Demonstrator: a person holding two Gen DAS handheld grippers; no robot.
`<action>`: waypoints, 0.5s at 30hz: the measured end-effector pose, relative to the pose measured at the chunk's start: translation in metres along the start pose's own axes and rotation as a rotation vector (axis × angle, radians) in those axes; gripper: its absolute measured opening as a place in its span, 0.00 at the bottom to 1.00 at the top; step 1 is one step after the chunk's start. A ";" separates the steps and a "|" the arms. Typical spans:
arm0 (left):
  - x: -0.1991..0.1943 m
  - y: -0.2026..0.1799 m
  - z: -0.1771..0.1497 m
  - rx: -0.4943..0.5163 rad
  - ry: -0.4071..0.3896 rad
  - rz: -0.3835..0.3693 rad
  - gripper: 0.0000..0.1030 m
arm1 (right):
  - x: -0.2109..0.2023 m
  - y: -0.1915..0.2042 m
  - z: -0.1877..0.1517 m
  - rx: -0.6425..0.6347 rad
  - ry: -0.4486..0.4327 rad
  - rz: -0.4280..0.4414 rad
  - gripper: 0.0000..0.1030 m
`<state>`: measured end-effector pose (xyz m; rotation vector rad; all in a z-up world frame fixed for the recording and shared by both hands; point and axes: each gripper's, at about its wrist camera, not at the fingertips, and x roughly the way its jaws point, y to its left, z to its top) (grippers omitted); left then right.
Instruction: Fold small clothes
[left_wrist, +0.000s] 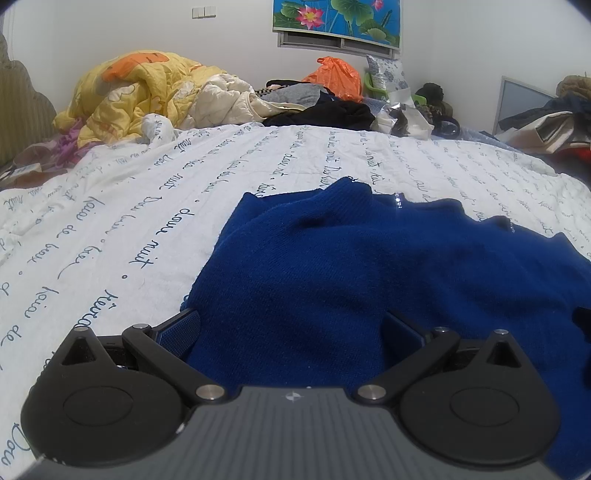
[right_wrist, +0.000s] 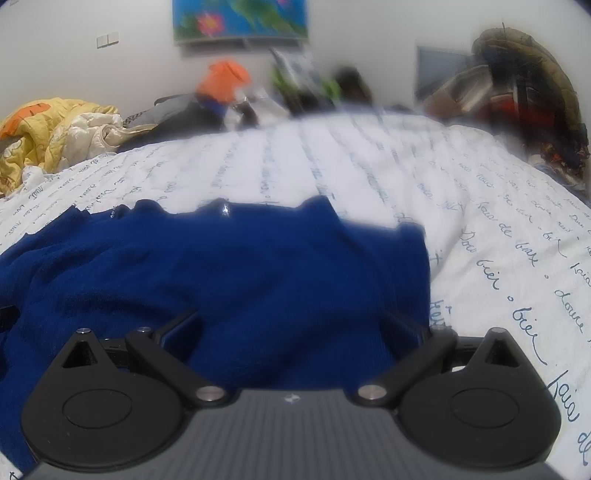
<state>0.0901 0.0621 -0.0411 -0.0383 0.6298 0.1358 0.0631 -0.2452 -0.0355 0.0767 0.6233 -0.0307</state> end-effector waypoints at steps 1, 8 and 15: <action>0.000 0.000 0.000 0.000 0.000 0.000 1.00 | 0.000 0.000 0.000 0.001 0.000 0.001 1.00; 0.000 0.001 0.000 0.000 0.000 0.000 1.00 | 0.000 0.001 0.001 -0.002 0.003 0.001 1.00; 0.000 0.001 0.000 -0.001 0.000 0.000 1.00 | 0.001 0.000 0.001 0.000 0.003 0.004 1.00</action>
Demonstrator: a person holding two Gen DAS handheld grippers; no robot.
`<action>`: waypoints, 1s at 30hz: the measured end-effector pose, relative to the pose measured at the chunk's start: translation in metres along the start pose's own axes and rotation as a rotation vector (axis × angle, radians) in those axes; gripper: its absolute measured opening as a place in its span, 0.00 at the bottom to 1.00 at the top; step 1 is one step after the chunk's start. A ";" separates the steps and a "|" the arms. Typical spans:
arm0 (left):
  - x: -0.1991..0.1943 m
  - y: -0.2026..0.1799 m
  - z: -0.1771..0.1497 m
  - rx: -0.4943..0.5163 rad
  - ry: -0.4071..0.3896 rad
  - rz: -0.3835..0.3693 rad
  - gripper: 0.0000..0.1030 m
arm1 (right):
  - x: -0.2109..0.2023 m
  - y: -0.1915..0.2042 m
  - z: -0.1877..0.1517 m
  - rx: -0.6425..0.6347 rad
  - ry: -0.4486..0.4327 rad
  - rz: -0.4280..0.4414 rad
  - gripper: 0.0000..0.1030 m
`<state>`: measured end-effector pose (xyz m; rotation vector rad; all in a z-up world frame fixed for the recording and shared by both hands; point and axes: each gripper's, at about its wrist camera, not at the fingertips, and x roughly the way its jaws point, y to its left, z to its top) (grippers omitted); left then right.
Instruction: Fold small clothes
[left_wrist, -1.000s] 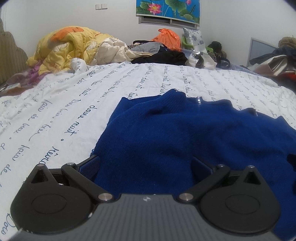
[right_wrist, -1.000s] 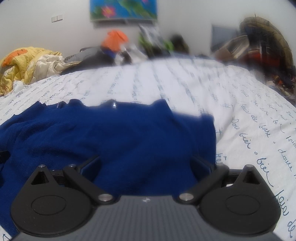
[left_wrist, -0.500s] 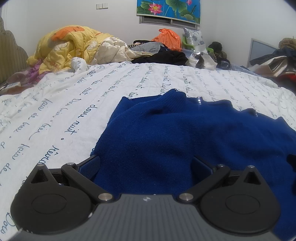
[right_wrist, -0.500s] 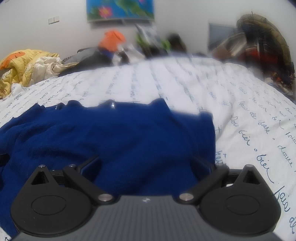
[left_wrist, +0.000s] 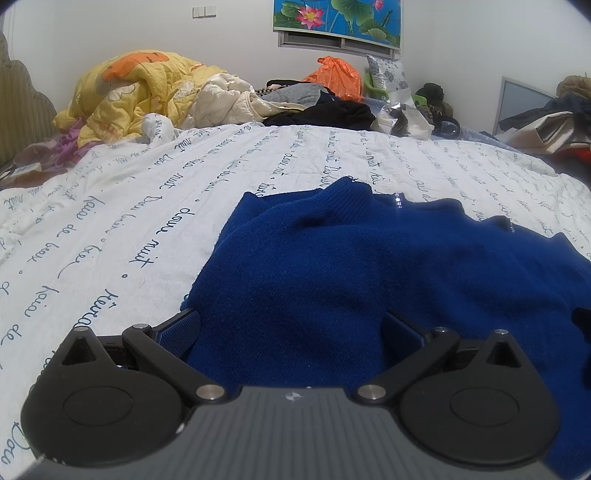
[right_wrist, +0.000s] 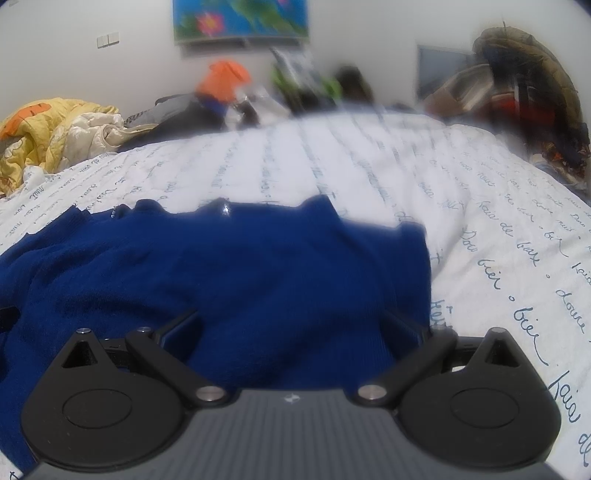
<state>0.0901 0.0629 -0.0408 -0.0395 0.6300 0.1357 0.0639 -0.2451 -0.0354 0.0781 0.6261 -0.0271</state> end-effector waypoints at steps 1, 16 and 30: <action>0.000 0.000 0.000 0.000 0.000 0.000 1.00 | 0.000 0.000 0.000 -0.002 0.000 -0.001 1.00; 0.000 0.001 -0.001 -0.009 0.003 -0.004 1.00 | 0.000 -0.001 0.000 -0.002 0.000 -0.001 1.00; 0.000 0.002 -0.001 -0.010 0.003 -0.005 1.00 | -0.002 -0.001 -0.001 -0.014 0.001 -0.002 1.00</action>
